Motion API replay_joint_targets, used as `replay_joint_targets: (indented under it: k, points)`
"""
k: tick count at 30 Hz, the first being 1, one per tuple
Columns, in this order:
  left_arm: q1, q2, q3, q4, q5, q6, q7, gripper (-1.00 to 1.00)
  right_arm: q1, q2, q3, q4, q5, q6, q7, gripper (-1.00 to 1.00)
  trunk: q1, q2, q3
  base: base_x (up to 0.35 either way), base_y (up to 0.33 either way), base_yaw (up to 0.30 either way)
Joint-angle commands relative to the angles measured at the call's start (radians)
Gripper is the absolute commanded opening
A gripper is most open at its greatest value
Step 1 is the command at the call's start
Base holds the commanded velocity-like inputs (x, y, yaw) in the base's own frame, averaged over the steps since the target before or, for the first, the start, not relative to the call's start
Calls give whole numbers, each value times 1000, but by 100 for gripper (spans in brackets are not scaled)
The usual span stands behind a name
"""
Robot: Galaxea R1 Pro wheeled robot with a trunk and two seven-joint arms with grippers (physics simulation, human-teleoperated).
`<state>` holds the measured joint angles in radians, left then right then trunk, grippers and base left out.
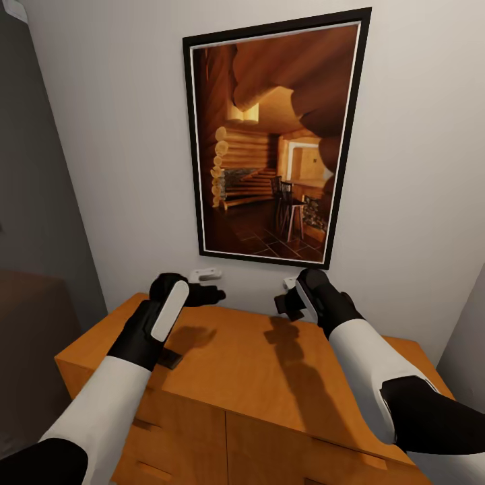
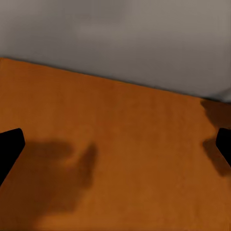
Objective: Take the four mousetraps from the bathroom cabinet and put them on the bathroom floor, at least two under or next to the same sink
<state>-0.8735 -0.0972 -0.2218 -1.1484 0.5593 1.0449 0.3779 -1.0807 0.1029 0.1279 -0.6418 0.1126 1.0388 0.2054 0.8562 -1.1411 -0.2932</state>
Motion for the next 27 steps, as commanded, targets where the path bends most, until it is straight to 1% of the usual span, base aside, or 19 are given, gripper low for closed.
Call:
replay_joint_targets:
  k: [1,4,7,9,10,12,13,15,17,21,27]
  points:
    - [-1,1,-1,-1,10,2,11,100,-1,0,1,-1,9,4,10,-100,0,-1,-1,0,0,0]
    - [-1,10,-1,-3,9,2,13,100,-1,0,1,0,9,2,9,-100,0,-1,-1,0,0,0]
    - [-1,31,0,-3,9,2,14,100,-1,0,1,1,9,2,8,-100,0,-1,-1,0,0,0]
    - [-1,54,-1,0,9,2,15,100,-1,0,1,2,8,1,8,-100,0,-1,-1,0,0,0]
    - [-1,60,-1,1,9,2,15,100,-1,0,1,2,8,1,8,-100,0,-1,-1,0,0,0]
    - [-1,80,-1,15,10,2,15,100,-1,1,1,2,5,1,8,-100,0,-1,-1,0,0,0]
    - [-1,86,-2,20,10,2,15,100,-1,2,1,2,5,1,8,-100,0,-1,-1,0,0,0]
    - [-1,108,-2,38,10,2,15,100,-1,3,1,2,3,1,8,-100,0,-1,-1,0,0,0]
    - [-1,123,-3,49,12,2,15,100,-1,4,1,2,3,2,9,-100,0,-1,-1,0,0,0]
    - [-1,132,-4,55,12,2,15,100,-1,1,0,2,2,4,10,-100,0,-1,-1,0,0,0]
    - [-1,131,-4,58,11,2,14,100,-1,-2,-2,3,1,6,10,-100,0,-1,-1,0,0,0]
